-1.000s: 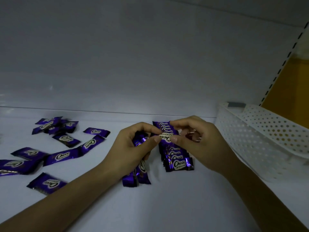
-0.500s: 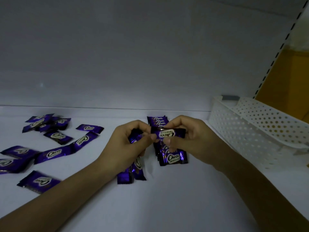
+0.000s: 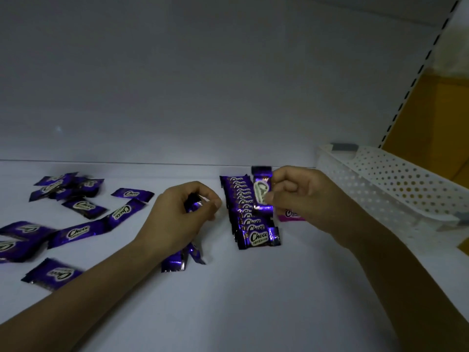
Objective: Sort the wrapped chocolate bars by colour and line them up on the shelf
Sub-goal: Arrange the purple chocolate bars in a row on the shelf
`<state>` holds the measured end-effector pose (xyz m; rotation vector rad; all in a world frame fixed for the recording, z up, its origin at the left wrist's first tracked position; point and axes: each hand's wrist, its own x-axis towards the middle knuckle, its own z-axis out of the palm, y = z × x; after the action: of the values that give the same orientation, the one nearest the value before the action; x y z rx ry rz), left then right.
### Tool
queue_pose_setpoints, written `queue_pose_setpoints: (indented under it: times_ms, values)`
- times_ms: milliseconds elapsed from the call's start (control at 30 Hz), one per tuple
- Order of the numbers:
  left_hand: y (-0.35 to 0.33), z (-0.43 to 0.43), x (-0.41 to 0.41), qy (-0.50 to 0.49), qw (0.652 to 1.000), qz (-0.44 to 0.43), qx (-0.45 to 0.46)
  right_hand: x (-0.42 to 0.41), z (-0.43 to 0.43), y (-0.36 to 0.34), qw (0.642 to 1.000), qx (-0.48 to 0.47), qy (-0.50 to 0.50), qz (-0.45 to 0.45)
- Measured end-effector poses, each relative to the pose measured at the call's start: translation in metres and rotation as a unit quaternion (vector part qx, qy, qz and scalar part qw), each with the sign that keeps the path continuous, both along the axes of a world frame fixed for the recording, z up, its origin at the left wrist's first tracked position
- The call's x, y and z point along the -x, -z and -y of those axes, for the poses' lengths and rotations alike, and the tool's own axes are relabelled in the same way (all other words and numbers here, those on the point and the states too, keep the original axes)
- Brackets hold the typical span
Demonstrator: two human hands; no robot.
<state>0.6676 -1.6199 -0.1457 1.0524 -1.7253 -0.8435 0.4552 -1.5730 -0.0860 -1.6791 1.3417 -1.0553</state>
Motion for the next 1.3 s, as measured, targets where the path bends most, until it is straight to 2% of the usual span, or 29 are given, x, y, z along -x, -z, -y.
queue_pose_setpoints:
  times_ms: [200, 300, 400, 500, 733, 967, 1067, 1167, 1300]
  values:
    - [-0.001, 0.007, -0.007, -0.031, 0.998, 0.047, -0.026, 0.000, 0.000, 0.003, 0.998, -0.027, -0.026, -0.058]
    - [0.001, 0.008, -0.006, -0.029, 0.998, 0.053, -0.026, 0.003, 0.001, 0.007, 0.989, -0.031, -0.042, -0.142]
    - [0.003, 0.009, -0.007, -0.025, 0.998, 0.057, -0.021, 0.006, 0.001, 0.010, 0.963, -0.050, -0.110, -0.241]
    - [0.004, 0.010, -0.008, -0.019, 0.997, 0.068, -0.014, 0.008, 0.000, 0.012, 0.956, -0.042, -0.130, -0.261]
    - [0.005, 0.011, -0.009, -0.006, 0.996, 0.090, 0.003, 0.009, 0.004, 0.016, 0.948, 0.001, -0.076, -0.308]
    - [-0.001, 0.012, -0.010, 0.025, 0.977, 0.214, 0.011, 0.009, 0.004, 0.021, 0.939, 0.041, -0.030, -0.340]
    - [-0.006, 0.013, -0.008, 0.030, 0.959, 0.282, 0.013, 0.020, 0.010, 0.018, 0.951, 0.077, 0.073, -0.290]
    - [-0.010, 0.014, -0.003, 0.024, 0.943, 0.331, 0.017, 0.031, 0.015, 0.019, 0.928, 0.116, 0.174, -0.310]
    - [-0.014, 0.018, 0.004, 0.049, 0.910, 0.412, 0.011, 0.023, 0.022, 0.031, 0.888, 0.110, 0.193, -0.401]
